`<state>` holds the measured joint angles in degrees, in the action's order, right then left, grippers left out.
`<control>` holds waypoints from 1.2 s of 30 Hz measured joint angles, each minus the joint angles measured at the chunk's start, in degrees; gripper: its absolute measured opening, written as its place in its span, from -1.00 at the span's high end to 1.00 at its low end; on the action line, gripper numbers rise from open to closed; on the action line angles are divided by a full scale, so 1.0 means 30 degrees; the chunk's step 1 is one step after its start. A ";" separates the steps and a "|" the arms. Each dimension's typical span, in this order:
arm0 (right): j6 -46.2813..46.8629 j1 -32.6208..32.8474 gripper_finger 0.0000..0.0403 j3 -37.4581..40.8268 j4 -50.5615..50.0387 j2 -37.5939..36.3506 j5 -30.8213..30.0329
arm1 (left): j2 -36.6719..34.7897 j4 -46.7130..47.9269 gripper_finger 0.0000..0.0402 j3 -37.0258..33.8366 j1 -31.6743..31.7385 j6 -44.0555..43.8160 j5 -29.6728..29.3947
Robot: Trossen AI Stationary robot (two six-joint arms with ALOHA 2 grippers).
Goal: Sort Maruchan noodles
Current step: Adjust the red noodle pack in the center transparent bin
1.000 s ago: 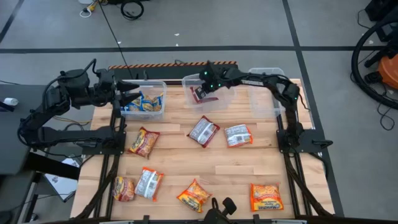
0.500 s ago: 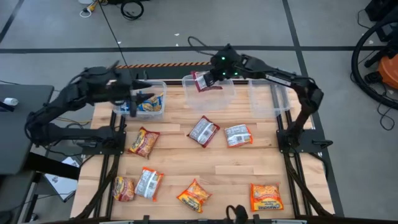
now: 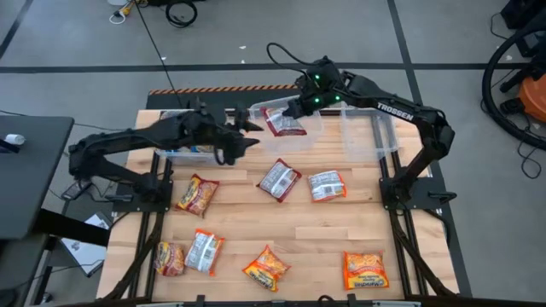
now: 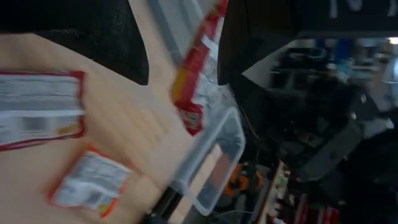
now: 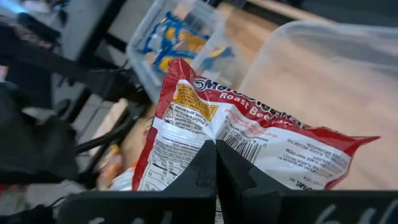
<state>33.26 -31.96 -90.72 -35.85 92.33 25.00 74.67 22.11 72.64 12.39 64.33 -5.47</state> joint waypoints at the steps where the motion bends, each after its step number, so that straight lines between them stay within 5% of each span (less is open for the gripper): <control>1: 0.0084 0.0035 0.99 0.0000 0.0006 0.0000 0.0324 | 0.0315 -0.0571 0.02 0.0000 -0.0106 0.0436 -0.0264; 9: 0.0578 0.0265 0.99 0.0000 0.0008 0.0000 0.1824 | 0.2233 -0.1140 -0.03 0.0000 -0.0013 0.3835 -0.1145; 22: 0.1084 0.0739 0.99 0.0000 0.0523 0.0000 0.2552 | 0.3187 -0.2943 -0.36 0.0000 0.1078 0.5299 -0.0787; 27: 0.1454 0.0807 0.99 0.0000 0.0861 0.0000 0.2583 | 0.3276 -0.3375 -0.21 0.0000 0.1344 0.5856 -0.0797; 34: 0.1853 0.0719 0.98 0.0000 0.1291 0.0000 0.1778 | 0.3289 -0.3826 0.40 0.0007 0.1244 0.7015 -0.0873; 36: 0.1774 0.0679 0.93 -0.0004 0.1296 -0.0026 0.1270 | 0.3289 -0.3932 0.42 0.0007 0.1153 0.6933 -0.1010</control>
<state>38.58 -29.92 -90.73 -31.97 92.26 28.81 84.53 10.32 72.66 15.85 85.13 -8.50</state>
